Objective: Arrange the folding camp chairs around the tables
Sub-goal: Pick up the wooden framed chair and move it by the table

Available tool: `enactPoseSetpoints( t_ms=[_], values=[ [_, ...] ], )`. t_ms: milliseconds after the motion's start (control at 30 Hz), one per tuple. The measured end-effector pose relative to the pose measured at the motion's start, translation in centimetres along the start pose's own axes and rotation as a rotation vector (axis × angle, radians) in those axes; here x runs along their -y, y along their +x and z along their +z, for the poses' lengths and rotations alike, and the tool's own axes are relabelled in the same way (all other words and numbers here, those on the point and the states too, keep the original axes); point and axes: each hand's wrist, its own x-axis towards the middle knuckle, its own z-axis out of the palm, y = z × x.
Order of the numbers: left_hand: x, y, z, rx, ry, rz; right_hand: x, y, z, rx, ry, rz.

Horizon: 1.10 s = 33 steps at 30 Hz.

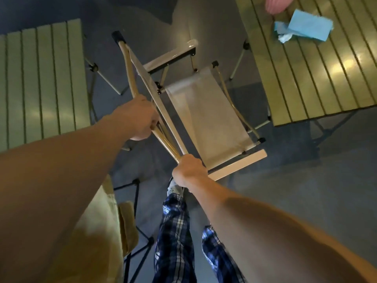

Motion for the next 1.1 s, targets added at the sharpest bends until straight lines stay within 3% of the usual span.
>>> enactPoseSetpoints(
  t_ms=[233, 300, 367, 500, 567, 800, 900, 1100],
  values=[
    [6.5, 4.9, -1.7, -0.070, 0.059, -0.099, 6.9, 5.2, -2.7, 0.016, 0.000, 0.011],
    [8.0, 5.9, -1.3, -0.125, -0.006, -0.206, 8.8, 6.8, -3.2, 0.029, 0.015, 0.025],
    [9.4, 6.5, -0.8, -0.137, -0.207, -0.344, 10.6, 8.2, -3.5, 0.058, 0.066, 0.012],
    [10.6, 7.7, 0.7, -0.184, -0.975, -0.581, 13.5, 9.8, -2.4, 0.142, 0.113, -0.080],
    [9.9, 7.6, 1.0, -0.230, -1.199, -0.652, 14.3, 10.0, -2.0, 0.181, 0.126, -0.108],
    [12.5, 7.2, 2.6, -0.290, -1.045, -0.751, 17.6, 10.4, -0.9, 0.292, 0.295, -0.135],
    [12.9, 7.1, 2.8, -0.223, -0.998, -0.784, 19.0, 10.9, 0.3, 0.333, 0.410, -0.103],
    [13.1, 7.1, 4.0, -0.147, -0.985, -0.762, 19.8, 11.0, 0.9, 0.314, 0.383, -0.083]
  ],
)
